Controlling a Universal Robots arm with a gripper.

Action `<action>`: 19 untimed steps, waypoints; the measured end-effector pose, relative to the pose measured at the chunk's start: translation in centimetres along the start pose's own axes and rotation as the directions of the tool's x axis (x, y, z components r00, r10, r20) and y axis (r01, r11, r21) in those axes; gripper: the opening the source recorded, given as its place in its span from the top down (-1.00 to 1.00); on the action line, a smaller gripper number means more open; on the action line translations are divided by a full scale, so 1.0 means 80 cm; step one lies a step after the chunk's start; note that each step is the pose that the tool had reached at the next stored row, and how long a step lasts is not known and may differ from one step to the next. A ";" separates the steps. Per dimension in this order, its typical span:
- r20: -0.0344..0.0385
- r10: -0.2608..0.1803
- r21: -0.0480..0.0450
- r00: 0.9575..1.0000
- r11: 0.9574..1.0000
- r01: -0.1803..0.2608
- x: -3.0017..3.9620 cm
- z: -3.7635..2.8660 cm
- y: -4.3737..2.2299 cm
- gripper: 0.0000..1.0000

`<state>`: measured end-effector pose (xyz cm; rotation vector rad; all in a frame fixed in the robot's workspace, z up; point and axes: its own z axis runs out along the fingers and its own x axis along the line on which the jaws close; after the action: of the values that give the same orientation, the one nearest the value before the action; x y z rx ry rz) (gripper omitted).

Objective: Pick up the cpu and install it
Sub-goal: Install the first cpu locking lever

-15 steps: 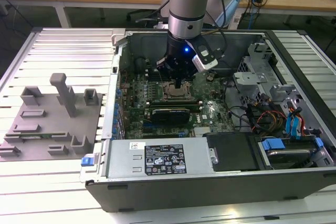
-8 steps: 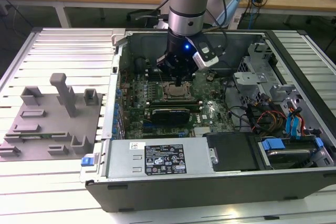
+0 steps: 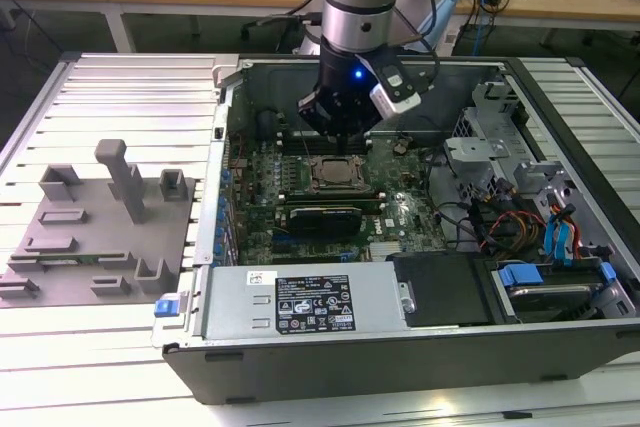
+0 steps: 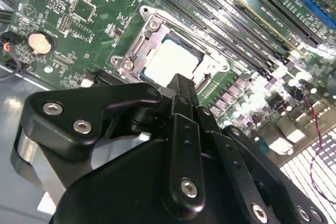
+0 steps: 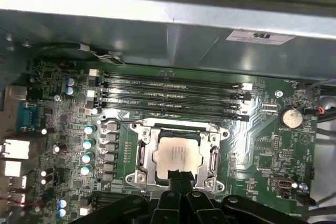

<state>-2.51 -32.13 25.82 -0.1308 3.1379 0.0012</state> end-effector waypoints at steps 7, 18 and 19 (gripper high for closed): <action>0.000 0.000 0.000 1.000 1.000 0.000 0.0050 -0.0036 0.0004 0.79; 0.000 0.000 0.000 1.000 1.000 0.000 0.0606 -0.0034 0.0051 0.79; 0.000 0.000 0.000 1.000 1.000 0.000 0.0650 -0.0034 0.0054 0.79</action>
<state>-7.73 -32.13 26.09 -0.1310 3.1380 0.0011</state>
